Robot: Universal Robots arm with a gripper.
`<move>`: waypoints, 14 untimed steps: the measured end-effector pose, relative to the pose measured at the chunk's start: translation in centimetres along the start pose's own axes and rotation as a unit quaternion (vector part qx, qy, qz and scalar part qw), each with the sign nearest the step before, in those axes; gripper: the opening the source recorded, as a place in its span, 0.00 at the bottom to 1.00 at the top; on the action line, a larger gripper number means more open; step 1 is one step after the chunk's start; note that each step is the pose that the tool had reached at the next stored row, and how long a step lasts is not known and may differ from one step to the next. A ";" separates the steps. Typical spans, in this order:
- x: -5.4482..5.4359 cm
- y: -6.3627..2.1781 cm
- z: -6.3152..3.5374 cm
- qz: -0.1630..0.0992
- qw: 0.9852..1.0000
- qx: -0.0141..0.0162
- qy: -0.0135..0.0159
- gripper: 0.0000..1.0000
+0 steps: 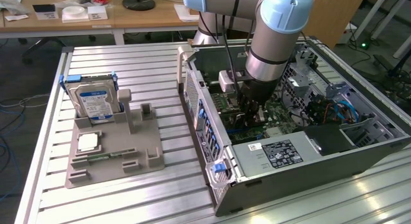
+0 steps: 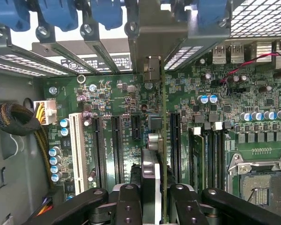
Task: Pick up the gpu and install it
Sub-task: 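Insert the gpu into the slot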
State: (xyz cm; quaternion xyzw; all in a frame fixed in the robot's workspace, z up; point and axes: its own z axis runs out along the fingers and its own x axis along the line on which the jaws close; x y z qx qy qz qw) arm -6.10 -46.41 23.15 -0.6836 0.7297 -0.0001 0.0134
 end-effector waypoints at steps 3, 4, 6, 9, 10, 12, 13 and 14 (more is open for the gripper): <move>0.0 0.01 0.03 -0.002 1.000 0.000 0.000 0.28; 0.0 0.01 0.05 -0.002 1.000 0.000 0.000 0.28; -0.1 0.01 0.08 -0.003 1.000 0.000 0.000 0.28; -0.1 0.02 0.09 -0.003 1.000 0.000 0.000 0.28; -0.1 0.02 0.09 -0.003 1.000 0.000 0.000 0.28; -0.1 0.03 0.09 -0.003 1.000 0.000 0.000 0.28; -0.1 0.03 0.09 -0.003 1.000 0.000 0.000 0.28; -0.1 0.03 0.09 -0.003 1.000 0.000 0.000 0.28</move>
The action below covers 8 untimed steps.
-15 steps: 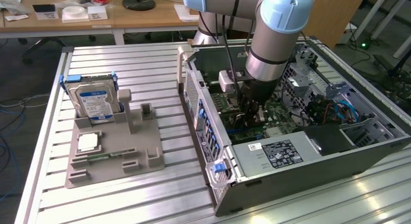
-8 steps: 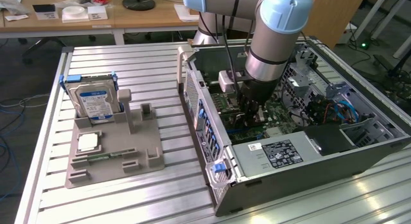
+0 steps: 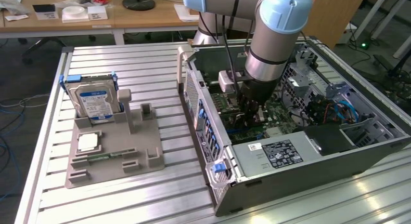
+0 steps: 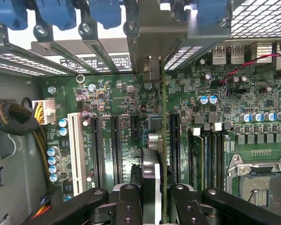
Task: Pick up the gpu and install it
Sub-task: 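Insert the gpu into the slot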
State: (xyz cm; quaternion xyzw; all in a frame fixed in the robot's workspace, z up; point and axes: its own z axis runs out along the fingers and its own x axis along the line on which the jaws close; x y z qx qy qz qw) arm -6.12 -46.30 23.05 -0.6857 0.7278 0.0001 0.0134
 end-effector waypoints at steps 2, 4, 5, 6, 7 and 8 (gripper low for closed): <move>0.0 -0.04 0.01 0.000 1.000 0.000 0.000 0.28; 0.0 -0.04 0.02 0.000 1.000 0.000 0.000 0.28; 0.0 -0.05 0.04 0.000 1.000 0.000 0.000 0.28; 0.0 -0.05 0.06 0.000 1.000 0.000 0.000 0.28; 0.0 -0.05 0.08 0.000 1.000 0.000 0.000 0.28; 0.0 -0.05 0.09 0.000 1.000 0.000 0.000 0.28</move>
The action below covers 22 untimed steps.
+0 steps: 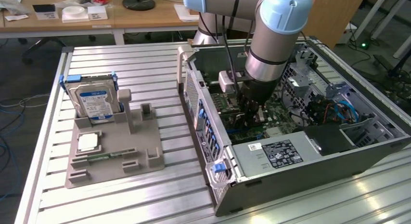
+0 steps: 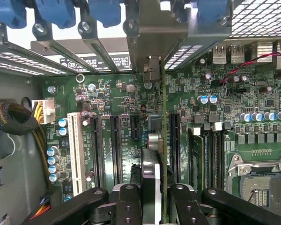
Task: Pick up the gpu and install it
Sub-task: 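Insert the gpu into the slot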
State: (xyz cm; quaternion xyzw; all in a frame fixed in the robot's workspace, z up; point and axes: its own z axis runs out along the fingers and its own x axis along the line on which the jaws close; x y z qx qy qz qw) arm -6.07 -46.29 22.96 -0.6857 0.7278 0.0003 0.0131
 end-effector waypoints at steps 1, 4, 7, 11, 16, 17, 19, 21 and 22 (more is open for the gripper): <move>0.0 0.02 0.03 0.000 1.000 0.000 0.000 0.28; -0.1 0.15 0.05 0.000 1.000 0.000 0.000 0.28; -0.1 0.19 0.07 0.000 1.000 0.000 0.000 0.28; -0.1 0.21 0.08 0.000 1.000 0.000 0.000 0.28; -0.2 0.21 0.10 0.000 1.000 -0.001 0.000 0.28; -0.2 0.21 0.13 0.000 1.000 -0.001 0.000 0.28; -0.2 0.21 0.18 0.000 1.000 -0.001 0.000 0.28; -0.2 0.21 0.23 0.000 1.000 -0.001 0.000 0.28; -0.2 0.21 0.26 0.000 1.000 -0.001 0.000 0.28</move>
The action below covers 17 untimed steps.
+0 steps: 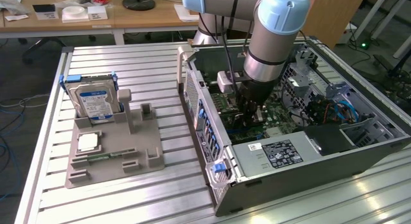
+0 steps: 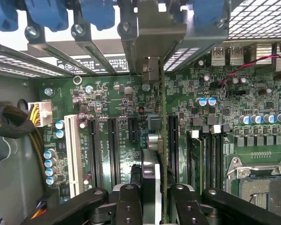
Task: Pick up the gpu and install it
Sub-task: 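Insert the gpu into the slot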
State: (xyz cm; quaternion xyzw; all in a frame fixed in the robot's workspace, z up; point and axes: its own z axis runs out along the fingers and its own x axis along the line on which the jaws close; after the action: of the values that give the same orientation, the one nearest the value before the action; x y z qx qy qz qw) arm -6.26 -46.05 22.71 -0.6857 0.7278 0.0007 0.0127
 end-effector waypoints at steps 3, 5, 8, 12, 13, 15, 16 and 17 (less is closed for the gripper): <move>0.0 0.00 0.16 0.000 1.000 0.000 0.000 0.28; 0.0 0.01 0.25 0.000 1.000 0.000 0.000 0.28; 0.0 0.02 0.42 0.000 1.000 -0.001 0.000 0.28; 0.0 0.00 0.54 0.000 1.000 -0.001 0.000 0.28; 0.0 0.01 0.53 0.000 1.000 -0.001 0.000 0.28; 0.0 0.01 0.53 0.000 1.000 -0.001 0.000 0.28; 0.0 0.01 0.53 0.000 1.000 -0.001 0.000 0.28; 0.0 0.01 0.52 0.000 1.000 -0.001 0.000 0.28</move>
State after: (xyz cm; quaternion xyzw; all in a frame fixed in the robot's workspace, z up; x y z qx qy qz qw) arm -6.26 -46.05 22.18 -0.6857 0.7278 0.0015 0.0124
